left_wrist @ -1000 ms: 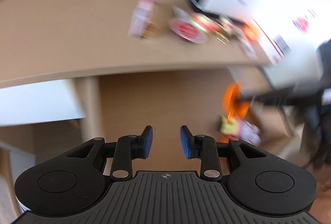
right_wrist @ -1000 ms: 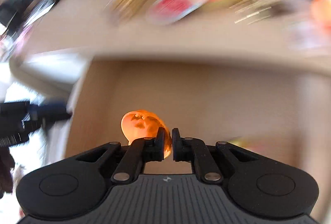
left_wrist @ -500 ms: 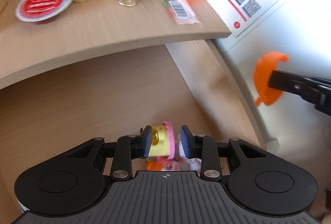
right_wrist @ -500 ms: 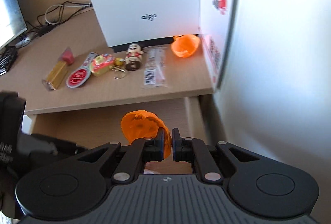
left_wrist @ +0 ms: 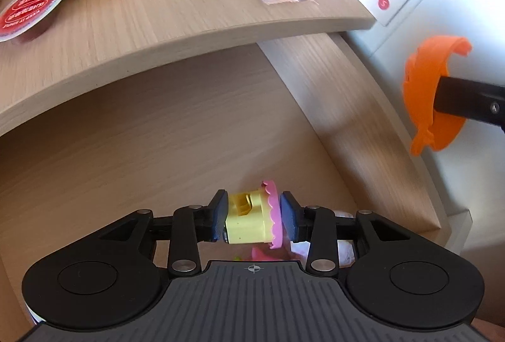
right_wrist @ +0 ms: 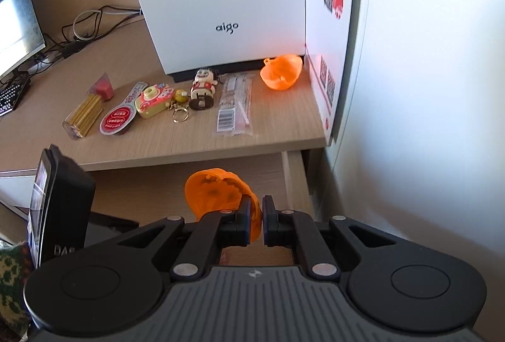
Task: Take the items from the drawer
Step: 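Carry the yellow-pink house toy onto the desk with the left tool and release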
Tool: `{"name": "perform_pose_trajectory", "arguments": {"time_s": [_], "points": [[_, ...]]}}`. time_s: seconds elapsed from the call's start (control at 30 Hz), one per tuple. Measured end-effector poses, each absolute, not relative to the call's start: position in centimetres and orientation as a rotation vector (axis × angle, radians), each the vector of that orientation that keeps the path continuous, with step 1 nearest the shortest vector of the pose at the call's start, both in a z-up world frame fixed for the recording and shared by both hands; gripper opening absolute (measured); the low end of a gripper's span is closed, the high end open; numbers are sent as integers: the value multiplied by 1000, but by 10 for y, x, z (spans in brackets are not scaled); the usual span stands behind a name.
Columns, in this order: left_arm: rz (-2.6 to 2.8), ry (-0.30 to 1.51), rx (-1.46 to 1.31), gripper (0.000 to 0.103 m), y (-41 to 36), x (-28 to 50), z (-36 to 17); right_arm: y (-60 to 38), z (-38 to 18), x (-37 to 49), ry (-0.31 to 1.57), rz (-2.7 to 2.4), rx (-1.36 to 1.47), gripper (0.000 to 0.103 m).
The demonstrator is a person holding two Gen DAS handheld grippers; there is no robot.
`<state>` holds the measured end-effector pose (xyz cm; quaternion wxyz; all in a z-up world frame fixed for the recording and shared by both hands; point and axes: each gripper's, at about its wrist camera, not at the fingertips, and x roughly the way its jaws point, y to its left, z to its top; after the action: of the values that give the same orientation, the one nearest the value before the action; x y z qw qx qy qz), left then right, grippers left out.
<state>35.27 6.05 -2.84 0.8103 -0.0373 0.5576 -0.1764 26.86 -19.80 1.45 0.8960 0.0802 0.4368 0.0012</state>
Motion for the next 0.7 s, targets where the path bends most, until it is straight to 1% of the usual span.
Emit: {"name": "perform_pose_trajectory", "arguments": {"time_s": [0.07, 0.1, 0.13, 0.17, 0.2, 0.5, 0.6, 0.7], "points": [[-362, 1187, -42, 41, 59, 349, -30, -199, 13, 268, 901, -1, 167, 7], [-349, 1198, -24, 43, 58, 349, -31, -200, 13, 268, 898, -4, 168, 7], [-327, 1215, -10, 50, 58, 350, -33, -201, 14, 268, 896, -5, 172, 7], [-312, 1231, -12, 52, 56, 353, -35, -201, 13, 268, 896, -5, 174, 7], [-310, 1243, -20, 49, 56, 352, -38, -201, 13, 268, 895, -6, 173, 7], [-412, 1306, -116, 47, 59, 349, -55, -200, 5, 270, 918, 4, 165, 7], [-412, 1356, -168, 47, 67, 347, -52, -202, 3, 272, 930, 8, 180, 7], [-407, 1353, -182, 47, 80, 338, -38, -199, -2, 272, 954, 22, 175, 7]]}}
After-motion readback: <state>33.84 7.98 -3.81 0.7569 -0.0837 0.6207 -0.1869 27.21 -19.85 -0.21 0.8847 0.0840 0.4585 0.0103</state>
